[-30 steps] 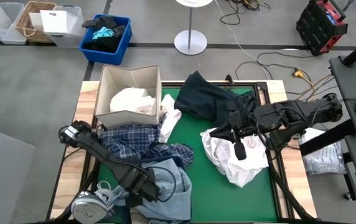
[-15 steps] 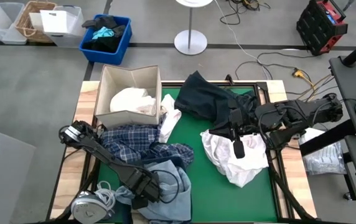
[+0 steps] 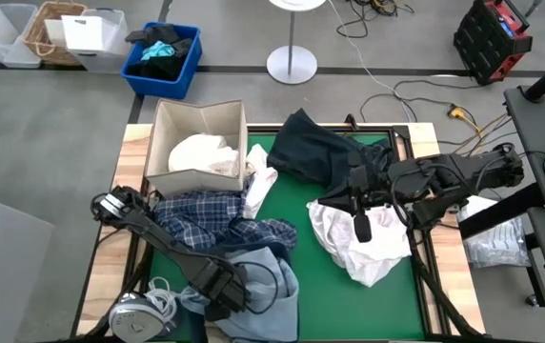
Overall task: Sort clothes
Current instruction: Put the light blue pants into the blue laundry organizer
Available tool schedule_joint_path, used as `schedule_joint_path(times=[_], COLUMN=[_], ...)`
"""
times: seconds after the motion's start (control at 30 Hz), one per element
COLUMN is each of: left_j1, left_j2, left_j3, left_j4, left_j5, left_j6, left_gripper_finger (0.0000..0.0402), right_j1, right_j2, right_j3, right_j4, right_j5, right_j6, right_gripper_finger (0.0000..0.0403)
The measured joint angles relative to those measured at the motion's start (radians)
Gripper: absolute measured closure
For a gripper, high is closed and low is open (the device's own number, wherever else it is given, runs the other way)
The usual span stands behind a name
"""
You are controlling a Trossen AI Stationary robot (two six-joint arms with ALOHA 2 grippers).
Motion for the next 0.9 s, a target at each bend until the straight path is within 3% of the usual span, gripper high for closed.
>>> schedule_joint_path(times=[0.2,0.6,0.73,0.83,0.9], left_j1=[0.000,-0.001,-0.002,-0.005,-0.002], left_j2=[0.001,0.001,0.001,0.006,0.018], left_j3=[0.098,0.409,0.511,0.542,0.543], left_j4=[-0.018,-0.152,-0.114,-0.023,0.055], left_j5=[-0.003,-0.152,-0.211,-0.264,-0.245], left_j6=[0.019,0.106,0.236,0.428,0.561], left_gripper_finger=[0.0402,0.0402,0.0402,0.0402,0.0402], right_j1=[0.000,0.000,0.000,0.000,0.000], right_j2=[0.001,0.000,0.000,0.000,0.000], right_j3=[0.000,0.000,0.000,0.000,0.000], right_j4=[0.000,0.000,0.000,-0.001,-0.001], right_j5=[0.011,0.031,0.031,0.036,0.047], right_j6=[0.002,0.003,0.003,0.002,0.001], right_gripper_finger=[0.0390,0.0390,0.0390,0.0390,0.0390])
